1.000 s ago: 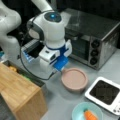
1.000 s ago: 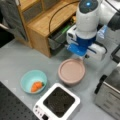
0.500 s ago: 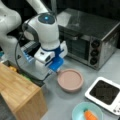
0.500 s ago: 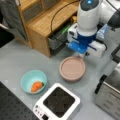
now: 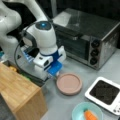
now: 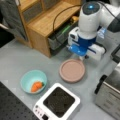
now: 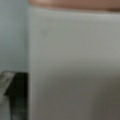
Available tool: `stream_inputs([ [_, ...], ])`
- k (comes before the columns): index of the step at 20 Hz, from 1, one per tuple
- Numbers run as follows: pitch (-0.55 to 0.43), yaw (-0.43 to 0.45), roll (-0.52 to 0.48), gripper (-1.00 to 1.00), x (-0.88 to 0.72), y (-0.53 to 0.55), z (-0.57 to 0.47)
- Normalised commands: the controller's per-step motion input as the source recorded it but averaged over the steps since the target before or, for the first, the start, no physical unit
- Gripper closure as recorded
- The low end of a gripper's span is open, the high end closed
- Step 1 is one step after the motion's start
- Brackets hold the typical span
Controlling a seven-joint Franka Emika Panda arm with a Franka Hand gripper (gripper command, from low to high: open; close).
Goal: Pick up the pan. Place the pan on the table. Pick up the bowl. Place the bowl on the stove.
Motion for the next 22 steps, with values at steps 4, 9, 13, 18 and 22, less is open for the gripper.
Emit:
stream_inputs([
  [4, -0.146, 0.098, -0.082, 1.0, 0.04, -0.07, -0.15],
  [9, -0.109, 0.064, -0.059, -1.0, 0.01, -0.04, -0.05],
  [13, -0.09, 0.046, -0.042, -1.0, 0.0, 0.0, -0.01],
  [18, -0.069, 0.04, -0.04, -1.0, 0.01, 0.02, 0.04],
  [22, -0.037, 0.031, -0.041, -1.0, 0.01, 0.03, 0.06],
])
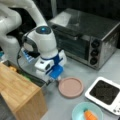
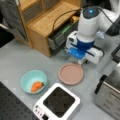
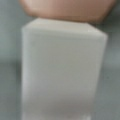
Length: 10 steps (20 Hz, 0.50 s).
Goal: Pick up the pan. Place the pan on the table. Pick up the bowl. Place the bowl on the stove.
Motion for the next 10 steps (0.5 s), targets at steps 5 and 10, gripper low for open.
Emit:
stream_inputs([
  [5, 0.016, 0.02, -0.036, -1.0, 0.02, 0.04, 0.1],
  [10, 0.109, 0.007, -0.002, -1.0, 0.05, 0.04, 0.23],
])
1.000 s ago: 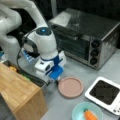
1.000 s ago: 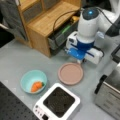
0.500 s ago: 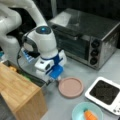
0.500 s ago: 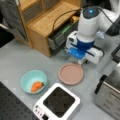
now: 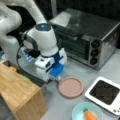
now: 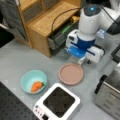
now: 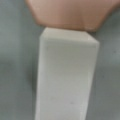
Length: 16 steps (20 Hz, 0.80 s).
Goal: Pick up the pan. Place the pan on the table. Pick up the bowl. Place the bowl on the stove.
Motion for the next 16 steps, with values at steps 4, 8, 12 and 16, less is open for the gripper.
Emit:
stream_inputs([
  [4, 0.198, -0.014, 0.045, -1.0, 0.17, 0.05, 0.42],
  [8, 0.271, -0.03, 0.085, -1.0, 0.3, 0.05, 0.49],
  [12, 0.309, -0.019, 0.127, -1.0, 0.37, 0.03, 0.44],
  [16, 0.348, -0.022, 0.158, -1.0, 0.42, 0.02, 0.65],
])
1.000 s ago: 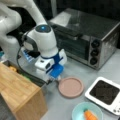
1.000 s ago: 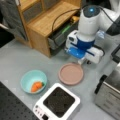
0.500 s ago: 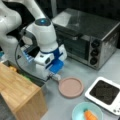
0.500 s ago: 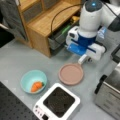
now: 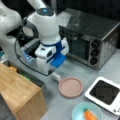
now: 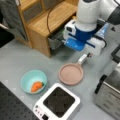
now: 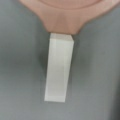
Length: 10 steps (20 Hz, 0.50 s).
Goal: Pick up the pan. Place the pan on the table. Pick up the bowl. Place the bowl on the stove.
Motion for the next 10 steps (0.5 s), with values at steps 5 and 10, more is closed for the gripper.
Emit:
stream_inputs([
  [5, 0.366, -0.032, 0.182, -1.0, 0.39, -0.01, 0.65],
  [10, 0.318, -0.021, 0.175, -1.0, 0.36, -0.06, 0.37],
])
